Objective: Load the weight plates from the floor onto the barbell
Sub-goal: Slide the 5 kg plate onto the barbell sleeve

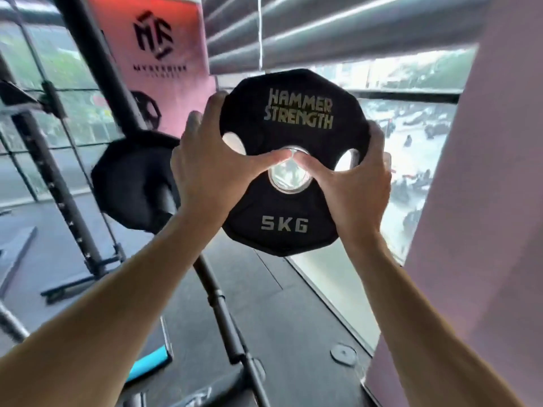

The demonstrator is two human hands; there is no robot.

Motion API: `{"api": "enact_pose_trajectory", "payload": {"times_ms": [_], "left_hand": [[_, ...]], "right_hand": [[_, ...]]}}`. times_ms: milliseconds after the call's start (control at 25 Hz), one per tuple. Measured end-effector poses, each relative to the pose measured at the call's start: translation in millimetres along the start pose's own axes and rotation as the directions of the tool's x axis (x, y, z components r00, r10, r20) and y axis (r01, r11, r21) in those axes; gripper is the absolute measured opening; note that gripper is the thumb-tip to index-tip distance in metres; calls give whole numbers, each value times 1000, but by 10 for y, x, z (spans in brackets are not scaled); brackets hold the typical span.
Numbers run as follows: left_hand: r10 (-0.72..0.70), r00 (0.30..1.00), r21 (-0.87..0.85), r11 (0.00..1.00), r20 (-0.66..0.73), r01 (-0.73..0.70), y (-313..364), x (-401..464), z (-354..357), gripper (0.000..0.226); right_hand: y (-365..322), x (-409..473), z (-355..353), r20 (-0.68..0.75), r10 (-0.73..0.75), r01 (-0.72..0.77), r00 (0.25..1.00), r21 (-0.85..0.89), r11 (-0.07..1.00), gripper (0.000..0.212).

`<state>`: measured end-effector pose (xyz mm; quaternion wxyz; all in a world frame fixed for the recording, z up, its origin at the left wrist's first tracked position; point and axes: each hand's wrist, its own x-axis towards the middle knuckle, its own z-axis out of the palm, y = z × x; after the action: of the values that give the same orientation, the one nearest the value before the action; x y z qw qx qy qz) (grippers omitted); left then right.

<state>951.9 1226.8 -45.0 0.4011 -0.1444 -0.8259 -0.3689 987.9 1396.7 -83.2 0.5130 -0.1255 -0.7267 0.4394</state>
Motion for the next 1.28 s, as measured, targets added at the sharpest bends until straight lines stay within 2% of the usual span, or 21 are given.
{"api": "enact_pose_trajectory", "payload": {"times_ms": [240,520,600,760,920,1120,1280], "left_hand": [[92,970,3,996,-224,-94,-371,329,-1472,111],[85,931,59,996,-356,-68,-906,370,-2775,106],[64,926,59,997,-372,-45,-990,370,-3044,104],[59,903,60,998,-425,-37,-1091,289,-3486,95],[59,892,152,988,-449,10,-1155,168,-3879,90],[33,873,223,971,-487,88,-1384,-80,-4414,77],[-31,876,185,973,-482,136,-1782,-350,-4862,76]], "right_hand": [[-1406,-514,356,-59,-131,142,990,232,962,95],[-2490,-1162,762,-8,-263,248,965,368,896,87],[-2704,-1267,857,17,-273,245,962,392,887,84],[-2975,-1459,1051,79,-271,202,959,480,854,90],[-3209,-1715,1218,160,-254,127,954,552,824,100],[-3580,-2233,1347,269,-267,85,925,537,839,98],[-3815,-2779,1430,350,-258,54,901,500,865,93]]}}
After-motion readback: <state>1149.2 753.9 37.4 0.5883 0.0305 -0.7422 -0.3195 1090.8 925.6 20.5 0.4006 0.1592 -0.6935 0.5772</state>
